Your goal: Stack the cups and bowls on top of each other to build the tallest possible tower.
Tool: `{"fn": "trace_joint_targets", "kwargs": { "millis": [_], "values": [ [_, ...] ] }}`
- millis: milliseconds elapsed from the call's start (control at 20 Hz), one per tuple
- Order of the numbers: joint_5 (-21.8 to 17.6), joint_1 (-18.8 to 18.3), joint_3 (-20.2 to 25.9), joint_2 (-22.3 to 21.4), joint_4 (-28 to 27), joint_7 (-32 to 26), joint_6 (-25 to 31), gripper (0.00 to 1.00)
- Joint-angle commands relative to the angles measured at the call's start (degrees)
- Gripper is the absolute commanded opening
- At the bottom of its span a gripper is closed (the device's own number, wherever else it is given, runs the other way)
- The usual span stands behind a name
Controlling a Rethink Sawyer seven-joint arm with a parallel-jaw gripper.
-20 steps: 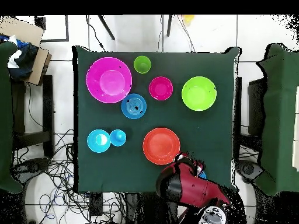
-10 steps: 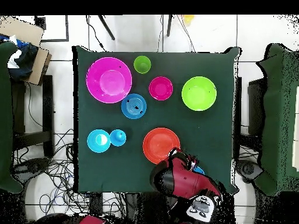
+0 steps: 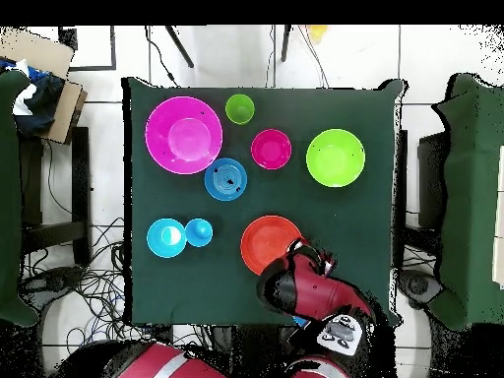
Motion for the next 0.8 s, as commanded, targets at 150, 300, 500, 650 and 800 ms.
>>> {"fn": "trace_joint_targets", "kwargs": {
  "millis": [150,300,500,650,800],
  "values": [
    [6.5,1.7,7.5,2.4,-6.5,8.0,6.0,1.00],
    [7.2,2.1,7.3,2.2,-6.4,7.5,6.7,1.00],
    [6.4,0.9,8.9,2.5,-6.6,6.3,4.9,1.00],
    [4.3,-2.3,12.8,2.8,-7.2,5.4,3.1,1.00],
    [3.6,-3.2,13.9,3.8,-8.1,5.1,1.7,1.00]
  ]
}}
